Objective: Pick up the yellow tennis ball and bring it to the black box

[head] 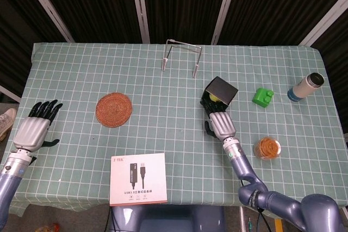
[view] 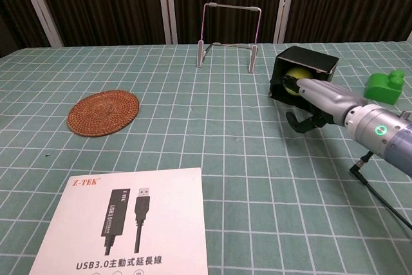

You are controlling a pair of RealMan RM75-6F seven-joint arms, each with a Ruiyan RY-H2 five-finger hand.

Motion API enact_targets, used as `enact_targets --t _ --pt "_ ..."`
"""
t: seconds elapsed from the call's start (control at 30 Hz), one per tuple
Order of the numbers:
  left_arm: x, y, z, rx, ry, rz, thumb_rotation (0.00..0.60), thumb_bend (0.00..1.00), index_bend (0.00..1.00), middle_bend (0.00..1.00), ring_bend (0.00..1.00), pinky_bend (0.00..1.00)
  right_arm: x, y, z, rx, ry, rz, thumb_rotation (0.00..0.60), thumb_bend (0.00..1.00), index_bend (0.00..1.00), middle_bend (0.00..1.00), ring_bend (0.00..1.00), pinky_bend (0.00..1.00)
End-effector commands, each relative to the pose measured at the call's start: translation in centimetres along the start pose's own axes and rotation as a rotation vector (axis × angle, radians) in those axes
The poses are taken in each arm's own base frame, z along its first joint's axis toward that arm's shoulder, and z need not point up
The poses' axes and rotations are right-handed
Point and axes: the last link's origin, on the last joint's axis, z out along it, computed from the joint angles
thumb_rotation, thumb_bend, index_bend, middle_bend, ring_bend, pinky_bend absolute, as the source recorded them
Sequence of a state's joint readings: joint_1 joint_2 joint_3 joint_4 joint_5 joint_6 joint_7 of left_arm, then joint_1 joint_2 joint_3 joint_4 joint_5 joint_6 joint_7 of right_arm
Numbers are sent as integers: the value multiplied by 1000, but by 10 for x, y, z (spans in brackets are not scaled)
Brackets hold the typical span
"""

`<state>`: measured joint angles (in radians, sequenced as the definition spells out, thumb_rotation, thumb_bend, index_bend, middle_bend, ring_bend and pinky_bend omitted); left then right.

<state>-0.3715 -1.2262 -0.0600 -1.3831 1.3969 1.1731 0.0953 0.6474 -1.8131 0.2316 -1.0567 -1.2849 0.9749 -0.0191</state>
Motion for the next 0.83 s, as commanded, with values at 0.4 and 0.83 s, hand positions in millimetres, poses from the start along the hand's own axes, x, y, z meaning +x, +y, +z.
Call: enact_targets --t 0.4,0.83 --pt "13 -3 -20 -22 64 -34 600 98 0 0 0 5 47 23 -100 0 120 -98 600 374 0 0 0 0" --pt "21 -3 -37 -16 170 -29 600 98 0 0 0 0 87 124 -169 -286 319 -437 600 367 0 0 0 0"
